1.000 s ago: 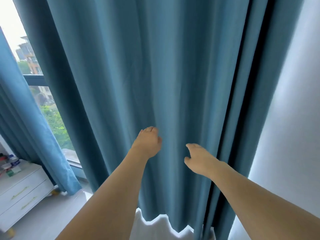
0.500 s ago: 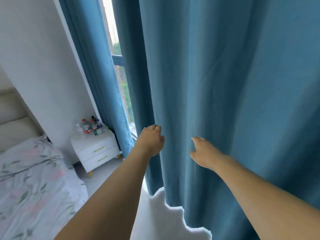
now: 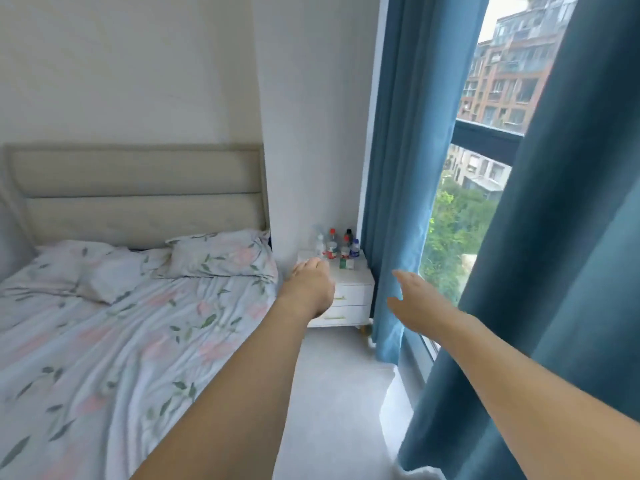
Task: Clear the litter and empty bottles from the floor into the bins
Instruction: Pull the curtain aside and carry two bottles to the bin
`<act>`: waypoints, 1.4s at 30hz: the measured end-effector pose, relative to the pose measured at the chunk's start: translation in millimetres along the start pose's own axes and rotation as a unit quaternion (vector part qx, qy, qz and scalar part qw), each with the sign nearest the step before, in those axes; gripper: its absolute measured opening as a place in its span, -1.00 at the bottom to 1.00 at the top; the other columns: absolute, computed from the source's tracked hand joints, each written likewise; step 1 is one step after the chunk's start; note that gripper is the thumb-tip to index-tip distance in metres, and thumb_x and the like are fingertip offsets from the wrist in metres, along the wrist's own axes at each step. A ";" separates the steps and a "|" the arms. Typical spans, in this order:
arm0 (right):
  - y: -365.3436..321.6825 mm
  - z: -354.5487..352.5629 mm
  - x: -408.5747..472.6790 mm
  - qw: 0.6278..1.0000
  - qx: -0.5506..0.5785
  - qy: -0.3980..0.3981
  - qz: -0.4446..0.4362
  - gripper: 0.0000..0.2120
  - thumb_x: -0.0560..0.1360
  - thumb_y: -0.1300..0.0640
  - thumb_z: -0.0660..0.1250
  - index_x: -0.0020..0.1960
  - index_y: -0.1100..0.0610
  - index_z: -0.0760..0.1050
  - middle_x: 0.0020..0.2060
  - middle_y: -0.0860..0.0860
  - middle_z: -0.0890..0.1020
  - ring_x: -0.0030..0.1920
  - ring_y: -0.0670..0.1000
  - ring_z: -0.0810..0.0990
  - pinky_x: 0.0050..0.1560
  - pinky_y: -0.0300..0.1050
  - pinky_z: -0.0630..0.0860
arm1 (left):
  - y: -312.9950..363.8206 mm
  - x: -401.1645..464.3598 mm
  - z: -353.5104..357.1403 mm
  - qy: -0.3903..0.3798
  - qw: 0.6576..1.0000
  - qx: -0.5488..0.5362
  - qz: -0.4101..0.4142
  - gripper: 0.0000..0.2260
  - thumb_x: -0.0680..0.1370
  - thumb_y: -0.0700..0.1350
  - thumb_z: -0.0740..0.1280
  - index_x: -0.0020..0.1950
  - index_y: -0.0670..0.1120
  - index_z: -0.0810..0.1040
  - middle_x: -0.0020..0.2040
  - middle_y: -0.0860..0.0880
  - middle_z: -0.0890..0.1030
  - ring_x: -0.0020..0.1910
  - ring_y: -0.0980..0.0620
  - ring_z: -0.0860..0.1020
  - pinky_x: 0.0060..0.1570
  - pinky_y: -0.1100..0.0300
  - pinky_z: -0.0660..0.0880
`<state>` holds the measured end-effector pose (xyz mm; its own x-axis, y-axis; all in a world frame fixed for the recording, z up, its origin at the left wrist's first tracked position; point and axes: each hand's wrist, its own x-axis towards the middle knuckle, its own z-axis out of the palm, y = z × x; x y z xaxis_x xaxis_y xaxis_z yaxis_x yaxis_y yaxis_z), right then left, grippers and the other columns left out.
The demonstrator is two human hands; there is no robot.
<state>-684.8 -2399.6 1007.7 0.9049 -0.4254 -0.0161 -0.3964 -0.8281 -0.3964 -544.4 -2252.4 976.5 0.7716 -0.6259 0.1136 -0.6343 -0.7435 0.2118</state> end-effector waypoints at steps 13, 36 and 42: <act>18.0 33.5 250.2 0.998 -0.016 -0.063 -0.027 -0.45 0.58 0.13 0.12 0.54 0.11 0.07 0.51 0.04 0.19 0.48 0.08 0.20 0.40 -0.07 0.23 | -132.3 167.7 41.1 -0.023 0.993 -0.016 -0.114 -0.67 0.65 -0.04 0.10 0.35 -0.17 0.37 0.41 -0.13 0.38 0.37 -0.14 0.33 0.36 0.04 0.27; 71.2 120.7 798.4 0.989 0.044 -0.130 0.046 -0.67 0.53 0.14 0.15 0.29 0.07 0.39 0.17 0.04 0.52 0.10 0.08 0.51 0.11 -0.04 0.54 | -290.8 671.9 149.4 -0.101 0.986 -0.046 -0.126 -0.59 0.64 -0.05 0.15 0.48 -0.15 0.30 0.46 -0.10 0.35 0.42 -0.09 0.33 0.37 0.11 0.29; 86.9 170.0 921.1 0.983 0.024 -0.165 0.082 -0.62 0.53 0.14 0.18 0.34 0.01 0.34 0.26 -0.02 0.48 0.15 0.03 0.51 0.11 -0.02 0.56 | -313.1 796.8 220.9 -0.171 0.979 -0.045 -0.096 -0.55 0.65 0.02 0.15 0.51 -0.11 0.25 0.44 -0.09 0.35 0.35 -0.11 0.39 0.29 0.04 0.39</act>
<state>140.6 -2801.4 802.4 0.8339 -0.4028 -0.3772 -0.5398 -0.7376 -0.4057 258.4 -2570.4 786.3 0.8055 -0.5297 -0.2657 -0.4595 -0.8413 0.2847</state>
